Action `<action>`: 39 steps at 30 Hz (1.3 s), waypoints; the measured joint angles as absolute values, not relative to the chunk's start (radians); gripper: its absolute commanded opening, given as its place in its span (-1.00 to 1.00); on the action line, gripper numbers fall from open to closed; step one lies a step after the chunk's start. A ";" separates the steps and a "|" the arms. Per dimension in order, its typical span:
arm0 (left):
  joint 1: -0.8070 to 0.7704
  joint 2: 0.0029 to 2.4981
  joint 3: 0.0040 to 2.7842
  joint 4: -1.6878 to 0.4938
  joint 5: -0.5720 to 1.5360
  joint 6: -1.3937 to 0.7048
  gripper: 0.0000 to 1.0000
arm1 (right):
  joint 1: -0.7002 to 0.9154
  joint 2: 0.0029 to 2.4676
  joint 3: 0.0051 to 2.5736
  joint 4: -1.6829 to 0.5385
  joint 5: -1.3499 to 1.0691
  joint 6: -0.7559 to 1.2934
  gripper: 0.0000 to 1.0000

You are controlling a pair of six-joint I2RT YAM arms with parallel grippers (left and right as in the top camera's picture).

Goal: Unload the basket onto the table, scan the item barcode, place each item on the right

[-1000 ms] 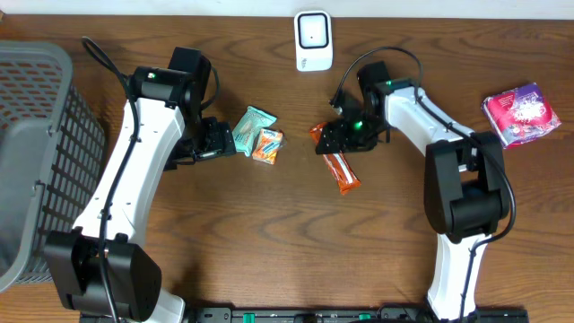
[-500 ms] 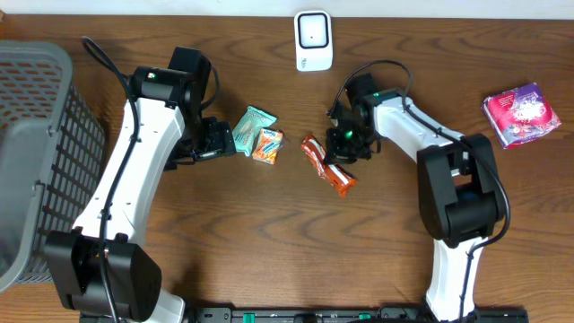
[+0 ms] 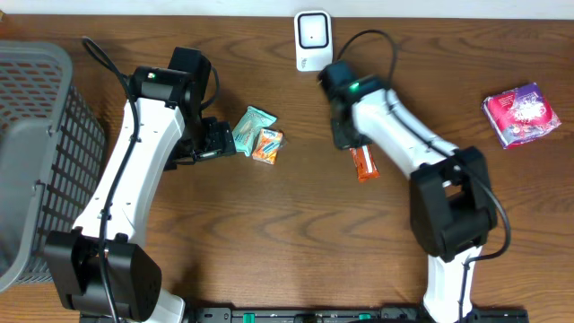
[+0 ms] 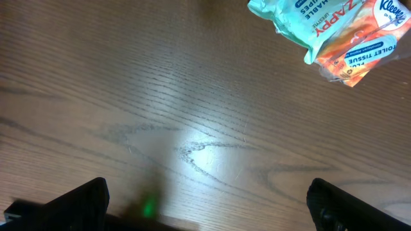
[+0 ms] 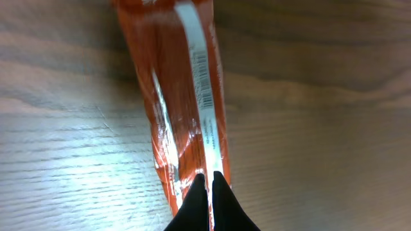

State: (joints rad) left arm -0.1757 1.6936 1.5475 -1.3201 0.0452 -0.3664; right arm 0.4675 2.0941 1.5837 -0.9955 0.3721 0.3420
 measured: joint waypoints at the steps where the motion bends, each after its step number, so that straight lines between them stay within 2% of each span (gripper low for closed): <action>1: -0.176 1.694 1.547 -1.320 0.045 -0.366 0.96 | 0.490 2.094 1.558 -0.979 0.411 0.356 -0.98; 2: -0.176 1.694 1.547 -1.320 0.045 -0.366 0.96 | 0.506 2.094 1.538 -0.966 0.432 0.364 -0.94; 4: -0.176 1.694 1.547 -1.320 0.045 -0.366 0.95 | 0.529 2.094 1.513 -0.958 0.453 0.376 -0.56; 8: -0.176 1.694 1.547 -1.320 0.045 -0.366 0.96 | 0.532 2.094 1.507 -0.939 0.456 0.374 -0.12; 10: -0.176 1.694 1.547 -1.320 0.045 -0.366 0.96 | 0.525 2.094 1.507 -0.929 0.438 0.344 0.00; 17: -0.176 1.694 1.547 -1.320 0.045 -0.366 0.96 | 0.514 2.094 1.487 -0.926 0.415 0.272 0.19; 21: -0.176 1.694 1.547 -1.320 0.045 -0.366 0.96 | 0.515 2.094 1.440 -0.909 0.419 0.258 0.39; 23: -0.176 1.694 1.547 -1.320 0.045 -0.366 0.96 | 0.514 2.083 1.421 -0.879 0.425 0.252 0.36; 28: -0.176 1.694 1.547 -1.320 0.046 -0.366 0.96 | 0.498 2.050 1.353 -0.770 0.403 0.231 -0.04; 31: -0.176 1.694 1.547 -1.320 0.045 -0.366 0.96 | 0.467 2.028 1.320 -0.717 0.309 0.199 -0.17; 32: -0.176 1.694 1.547 -1.320 0.045 -0.366 0.96 | 0.456 2.023 1.312 -0.706 0.277 0.195 -0.27; 33: -0.176 1.694 1.547 -1.320 0.046 -0.366 0.96 | 0.444 2.018 1.306 -0.698 0.243 0.189 -0.45; 35: -0.176 1.694 1.547 -1.320 0.045 -0.366 0.96 | 0.416 2.012 1.299 -0.688 0.147 0.173 -0.90; 36: -0.176 1.694 1.547 -1.320 0.045 -0.366 0.96 | 0.408 2.012 1.299 -0.686 0.112 0.173 -0.98; 39: -0.176 1.694 1.547 -1.320 0.045 -0.366 0.96 | 0.377 2.009 1.301 -0.686 -0.011 0.171 -0.98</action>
